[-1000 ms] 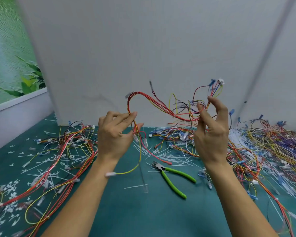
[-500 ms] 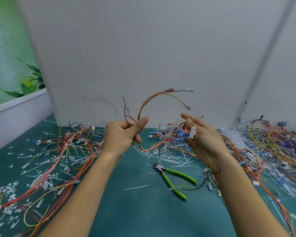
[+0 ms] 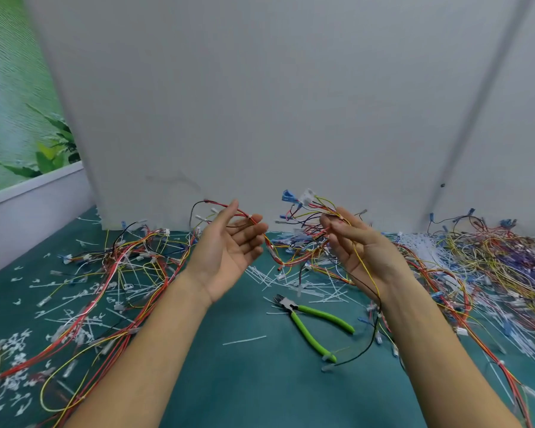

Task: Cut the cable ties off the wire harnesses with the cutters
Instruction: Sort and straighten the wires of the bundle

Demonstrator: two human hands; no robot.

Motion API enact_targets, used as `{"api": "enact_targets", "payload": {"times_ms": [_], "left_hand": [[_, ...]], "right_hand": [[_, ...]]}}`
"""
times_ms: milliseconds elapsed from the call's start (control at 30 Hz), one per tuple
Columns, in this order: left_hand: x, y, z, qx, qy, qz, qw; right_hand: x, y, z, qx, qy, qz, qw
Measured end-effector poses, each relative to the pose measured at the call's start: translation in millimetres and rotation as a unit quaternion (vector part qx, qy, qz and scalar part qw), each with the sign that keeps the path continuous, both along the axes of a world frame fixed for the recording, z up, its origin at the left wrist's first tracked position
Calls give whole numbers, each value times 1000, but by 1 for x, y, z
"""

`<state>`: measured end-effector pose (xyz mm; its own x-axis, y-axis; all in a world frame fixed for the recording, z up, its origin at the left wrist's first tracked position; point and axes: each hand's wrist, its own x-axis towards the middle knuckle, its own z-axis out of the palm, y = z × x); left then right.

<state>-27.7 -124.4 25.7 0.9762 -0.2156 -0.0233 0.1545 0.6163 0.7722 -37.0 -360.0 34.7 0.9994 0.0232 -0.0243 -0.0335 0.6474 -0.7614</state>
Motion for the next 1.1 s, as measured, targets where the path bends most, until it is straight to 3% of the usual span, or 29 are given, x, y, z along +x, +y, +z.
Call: {"api": "enact_targets", "payload": {"times_ms": [167, 300, 500, 633, 700, 767, 833, 967, 1100], "left_hand": [[3, 1, -2, 52, -45, 47, 997], [3, -1, -6, 165, -81, 84, 979], [0, -9, -13, 365, -182, 117, 906], [2, -4, -17, 437, -207, 104, 869], [5, 1, -19, 491, -213, 99, 839], [8, 6, -20, 510, -198, 97, 831], [12, 9, -20, 492, -181, 100, 846], [19, 15, -18, 407, -136, 133, 894], [24, 23, -17, 319, -99, 198, 922]], "right_hand": [[2, -2, -1, -22, 7, 9, 1000], [4, 0, -4, -77, -16, -9, 997], [0, 6, -3, -140, -39, -34, 989], [-1, 3, -1, -92, -51, -21, 994], [0, 1, -2, -171, -56, -36, 983], [0, -2, -8, -331, -72, -65, 938], [1, -3, -14, -452, -93, -78, 884], [0, -3, -20, -584, -144, -53, 797], [0, -7, -19, -706, -139, -64, 691]]}}
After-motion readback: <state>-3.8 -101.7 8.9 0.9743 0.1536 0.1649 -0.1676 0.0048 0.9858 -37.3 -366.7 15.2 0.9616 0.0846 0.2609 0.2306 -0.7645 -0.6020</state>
